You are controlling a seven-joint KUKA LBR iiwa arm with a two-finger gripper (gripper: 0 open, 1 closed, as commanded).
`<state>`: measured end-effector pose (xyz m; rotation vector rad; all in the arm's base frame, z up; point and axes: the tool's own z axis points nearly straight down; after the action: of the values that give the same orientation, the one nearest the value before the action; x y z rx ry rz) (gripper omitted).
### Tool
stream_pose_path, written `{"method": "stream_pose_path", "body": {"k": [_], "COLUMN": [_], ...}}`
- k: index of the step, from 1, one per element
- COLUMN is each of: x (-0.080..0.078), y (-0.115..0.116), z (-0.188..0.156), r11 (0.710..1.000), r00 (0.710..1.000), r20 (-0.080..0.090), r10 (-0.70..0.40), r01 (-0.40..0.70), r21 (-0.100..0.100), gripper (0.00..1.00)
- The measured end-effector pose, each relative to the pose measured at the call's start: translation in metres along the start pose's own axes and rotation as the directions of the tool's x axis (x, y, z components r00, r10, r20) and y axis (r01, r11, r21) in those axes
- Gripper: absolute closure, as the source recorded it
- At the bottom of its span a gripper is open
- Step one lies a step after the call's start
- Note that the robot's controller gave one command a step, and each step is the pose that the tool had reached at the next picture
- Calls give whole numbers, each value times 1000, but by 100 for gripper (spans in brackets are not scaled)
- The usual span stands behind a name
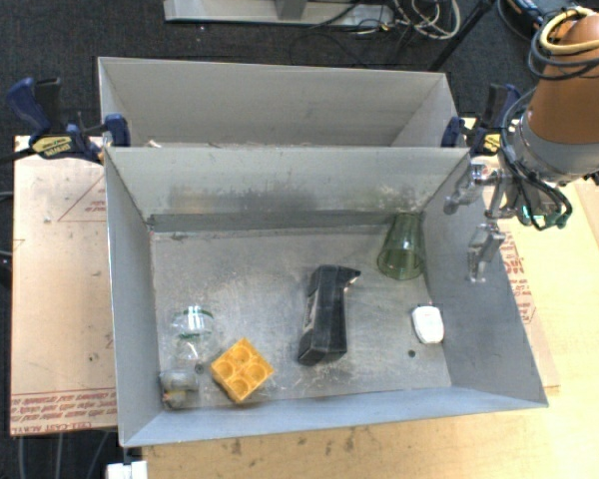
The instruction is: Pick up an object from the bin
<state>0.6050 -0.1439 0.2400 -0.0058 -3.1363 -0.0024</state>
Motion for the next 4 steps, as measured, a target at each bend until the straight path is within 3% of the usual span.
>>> {"method": "stream_pose_path", "body": {"k": [1, 2, 3, 4], "x": [-1, 5, 50, 69], "y": [1, 6, 8, 10], "z": [-5, 43, 88, 115], "r11": [1000, 999, 991, 995], "r00": [1000, 999, 991, 995], "r20": [8, 14, 7, 4], "r10": [-3, 44, 136, 100], "r01": [3, -44, -136, -100], "r21": [2, 2, -1, 0], "gripper": [0, 0, 0, 0]}}
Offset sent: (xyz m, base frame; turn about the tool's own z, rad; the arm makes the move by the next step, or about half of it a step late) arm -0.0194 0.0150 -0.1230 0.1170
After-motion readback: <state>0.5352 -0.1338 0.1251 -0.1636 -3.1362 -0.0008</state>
